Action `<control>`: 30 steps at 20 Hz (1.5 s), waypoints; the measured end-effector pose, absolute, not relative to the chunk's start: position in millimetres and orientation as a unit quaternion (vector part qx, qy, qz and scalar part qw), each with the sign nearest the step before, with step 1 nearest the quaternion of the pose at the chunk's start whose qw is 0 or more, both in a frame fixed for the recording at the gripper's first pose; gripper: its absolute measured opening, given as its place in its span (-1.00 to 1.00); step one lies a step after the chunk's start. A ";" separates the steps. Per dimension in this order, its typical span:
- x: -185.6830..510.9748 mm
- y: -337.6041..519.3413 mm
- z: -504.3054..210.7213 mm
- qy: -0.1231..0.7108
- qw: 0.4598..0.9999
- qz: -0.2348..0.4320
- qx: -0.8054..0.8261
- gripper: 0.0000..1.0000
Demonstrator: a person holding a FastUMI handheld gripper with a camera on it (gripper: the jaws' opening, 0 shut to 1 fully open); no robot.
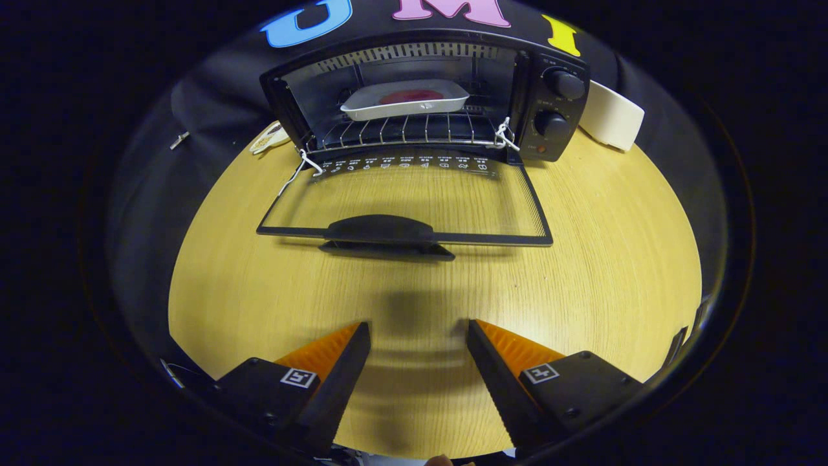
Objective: Open the toaster oven, put the food inside, and close the toaster oven door.
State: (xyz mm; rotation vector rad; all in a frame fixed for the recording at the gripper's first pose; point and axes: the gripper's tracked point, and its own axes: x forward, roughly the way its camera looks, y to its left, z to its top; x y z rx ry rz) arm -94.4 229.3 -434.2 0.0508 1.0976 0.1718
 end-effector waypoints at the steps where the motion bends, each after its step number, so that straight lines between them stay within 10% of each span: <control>1: -88.4 230.8 -434.8 0.520 0.851 0.077 0.019 0.99; 30: -7.8 232.3 -327.8 0.352 0.932 0.087 0.017 1.00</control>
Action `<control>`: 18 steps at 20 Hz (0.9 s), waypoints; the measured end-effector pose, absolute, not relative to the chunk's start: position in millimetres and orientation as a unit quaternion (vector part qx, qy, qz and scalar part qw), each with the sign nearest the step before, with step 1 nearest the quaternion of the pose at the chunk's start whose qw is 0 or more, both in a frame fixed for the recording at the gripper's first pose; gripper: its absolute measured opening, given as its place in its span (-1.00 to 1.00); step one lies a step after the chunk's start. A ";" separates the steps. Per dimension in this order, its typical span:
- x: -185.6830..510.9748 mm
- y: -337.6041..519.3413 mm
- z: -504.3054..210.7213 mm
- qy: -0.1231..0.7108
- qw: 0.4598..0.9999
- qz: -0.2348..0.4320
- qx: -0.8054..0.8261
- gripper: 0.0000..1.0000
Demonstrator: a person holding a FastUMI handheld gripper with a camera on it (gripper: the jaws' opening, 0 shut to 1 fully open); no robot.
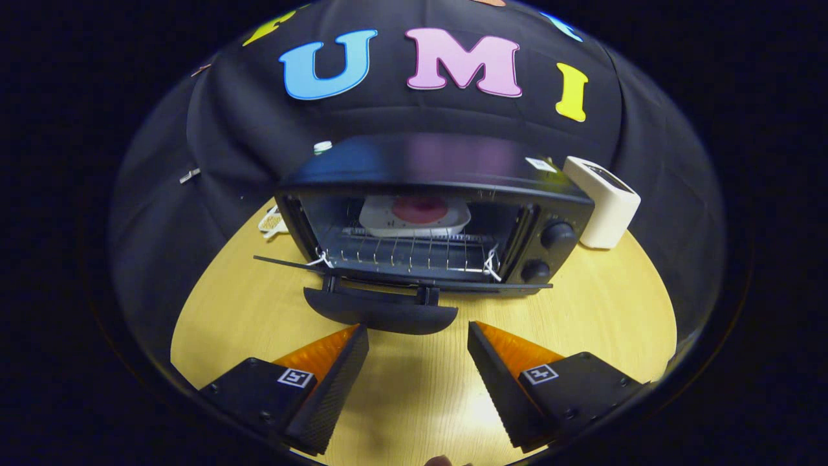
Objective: Open the toaster oven, put the food inside, and close the toaster oven door.
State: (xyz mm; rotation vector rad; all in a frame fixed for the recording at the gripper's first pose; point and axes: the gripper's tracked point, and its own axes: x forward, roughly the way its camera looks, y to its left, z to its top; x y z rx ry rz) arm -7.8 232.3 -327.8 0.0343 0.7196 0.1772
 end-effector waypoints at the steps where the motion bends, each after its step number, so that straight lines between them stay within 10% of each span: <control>1: -2.4 231.4 -319.0 0.346 0.934 0.085 0.020 1.00; 18: -2.8 165.5 -172.4 0.208 0.972 0.091 0.063 1.00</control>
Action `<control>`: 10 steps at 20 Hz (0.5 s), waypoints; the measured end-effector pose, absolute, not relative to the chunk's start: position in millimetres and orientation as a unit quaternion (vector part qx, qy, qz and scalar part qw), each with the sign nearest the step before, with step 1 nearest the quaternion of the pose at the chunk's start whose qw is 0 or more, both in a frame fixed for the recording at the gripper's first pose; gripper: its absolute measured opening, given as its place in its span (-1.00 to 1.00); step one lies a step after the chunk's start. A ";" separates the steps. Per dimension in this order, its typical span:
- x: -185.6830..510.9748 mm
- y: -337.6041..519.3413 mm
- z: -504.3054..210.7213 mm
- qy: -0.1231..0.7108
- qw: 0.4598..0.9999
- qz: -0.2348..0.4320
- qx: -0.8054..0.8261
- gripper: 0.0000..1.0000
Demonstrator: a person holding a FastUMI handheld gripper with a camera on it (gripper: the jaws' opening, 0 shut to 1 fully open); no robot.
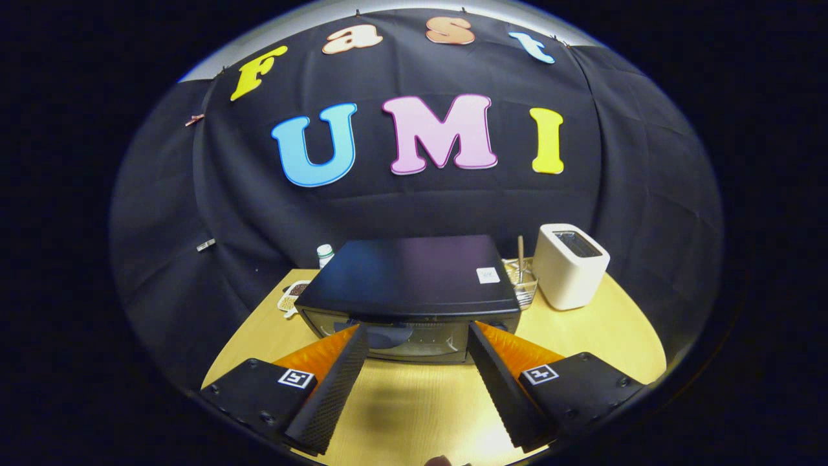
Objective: Open the toaster oven, put the food inside, and close the toaster oven door.
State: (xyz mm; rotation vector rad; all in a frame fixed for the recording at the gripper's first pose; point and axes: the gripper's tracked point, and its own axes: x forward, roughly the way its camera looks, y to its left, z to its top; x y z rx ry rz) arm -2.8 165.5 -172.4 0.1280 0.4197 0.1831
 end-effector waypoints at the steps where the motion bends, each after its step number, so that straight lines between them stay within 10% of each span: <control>1: -5.5 156.8 -161.8 0.197 0.974 0.090 0.063 1.00; 10: -18.9 89.8 -100.1 0.139 0.985 0.076 0.069 1.00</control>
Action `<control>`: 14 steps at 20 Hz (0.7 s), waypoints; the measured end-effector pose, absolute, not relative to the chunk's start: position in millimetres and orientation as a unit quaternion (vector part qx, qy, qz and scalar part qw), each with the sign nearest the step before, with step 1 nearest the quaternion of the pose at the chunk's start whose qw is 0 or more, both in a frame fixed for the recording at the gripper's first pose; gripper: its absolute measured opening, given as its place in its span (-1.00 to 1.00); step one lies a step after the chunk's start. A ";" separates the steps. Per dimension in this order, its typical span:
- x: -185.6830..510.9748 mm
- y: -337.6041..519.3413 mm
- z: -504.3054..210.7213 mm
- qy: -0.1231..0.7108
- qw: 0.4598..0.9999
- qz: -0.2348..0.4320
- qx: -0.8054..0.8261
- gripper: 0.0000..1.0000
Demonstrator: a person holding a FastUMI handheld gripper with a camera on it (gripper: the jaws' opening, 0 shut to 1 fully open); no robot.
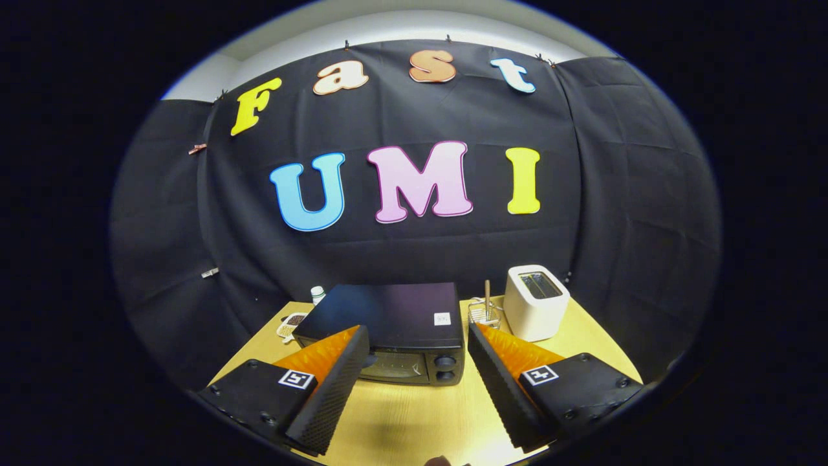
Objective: Open the toaster oven, put the food inside, and close the toaster oven door.
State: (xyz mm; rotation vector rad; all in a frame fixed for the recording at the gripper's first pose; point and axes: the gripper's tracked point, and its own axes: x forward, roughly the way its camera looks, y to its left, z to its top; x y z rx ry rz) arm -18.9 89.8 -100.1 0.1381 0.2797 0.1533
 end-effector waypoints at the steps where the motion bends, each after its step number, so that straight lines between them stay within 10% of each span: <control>1: -19.7 83.7 -96.1 0.135 0.986 0.074 0.064 1.00; 14: -20.9 27.4 -6.0 0.030 0.997 0.060 0.035 1.00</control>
